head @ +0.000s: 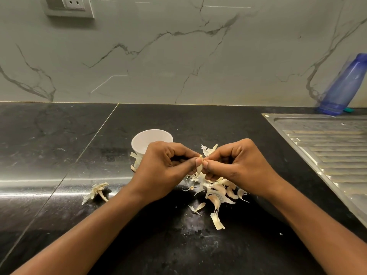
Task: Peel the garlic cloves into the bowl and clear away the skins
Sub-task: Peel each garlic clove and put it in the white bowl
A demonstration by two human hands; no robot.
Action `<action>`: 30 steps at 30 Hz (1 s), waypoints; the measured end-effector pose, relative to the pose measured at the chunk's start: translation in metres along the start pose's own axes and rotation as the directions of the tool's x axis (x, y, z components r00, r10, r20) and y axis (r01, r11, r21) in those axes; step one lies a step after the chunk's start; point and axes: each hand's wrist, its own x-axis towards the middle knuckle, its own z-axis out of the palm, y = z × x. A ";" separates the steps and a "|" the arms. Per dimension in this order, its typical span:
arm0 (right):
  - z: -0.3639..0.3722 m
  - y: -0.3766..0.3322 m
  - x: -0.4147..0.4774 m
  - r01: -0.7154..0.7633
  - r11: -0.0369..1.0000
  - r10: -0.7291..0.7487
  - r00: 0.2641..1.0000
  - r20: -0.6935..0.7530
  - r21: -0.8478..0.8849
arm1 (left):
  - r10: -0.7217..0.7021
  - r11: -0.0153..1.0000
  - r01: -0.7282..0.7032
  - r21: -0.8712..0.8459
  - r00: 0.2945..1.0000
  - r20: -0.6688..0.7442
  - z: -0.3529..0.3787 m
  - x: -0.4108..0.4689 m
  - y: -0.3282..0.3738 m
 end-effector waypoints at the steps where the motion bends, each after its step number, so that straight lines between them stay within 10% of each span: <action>1: 0.001 0.000 0.000 0.007 1.000 -0.007 1.000 -0.013 -0.004 | -0.005 1.000 0.005 -0.007 1.000 -0.009 0.001 0.000 0.000; 30: -0.004 0.000 0.000 -0.025 0.998 0.028 0.998 -0.048 0.057 | -0.072 0.986 0.076 -0.146 0.997 0.030 -0.003 0.002 0.002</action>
